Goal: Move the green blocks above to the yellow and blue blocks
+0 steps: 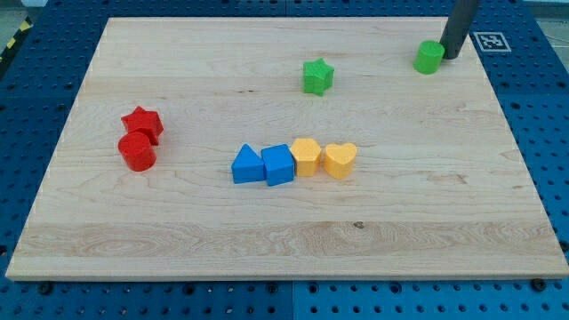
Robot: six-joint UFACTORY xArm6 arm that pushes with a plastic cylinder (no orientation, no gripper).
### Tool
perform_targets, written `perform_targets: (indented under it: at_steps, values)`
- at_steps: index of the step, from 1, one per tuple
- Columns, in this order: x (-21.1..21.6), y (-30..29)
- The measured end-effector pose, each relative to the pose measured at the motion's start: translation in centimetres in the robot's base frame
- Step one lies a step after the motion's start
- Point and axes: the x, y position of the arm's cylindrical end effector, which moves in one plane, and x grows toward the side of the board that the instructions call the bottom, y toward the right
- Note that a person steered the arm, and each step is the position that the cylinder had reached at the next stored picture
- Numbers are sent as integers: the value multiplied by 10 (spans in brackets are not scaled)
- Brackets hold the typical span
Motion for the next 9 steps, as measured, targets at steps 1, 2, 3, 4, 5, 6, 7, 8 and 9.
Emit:
perform_targets:
  at_steps: [1,2,3,4,5,6,7,8,9]
  values:
    - [3,0]
    - [12,0]
    - [16,0]
    - [25,-6]
    - [27,-14]
    - [9,-17]
    - [10,-24]
    - [25,-25]
    - [25,-25]
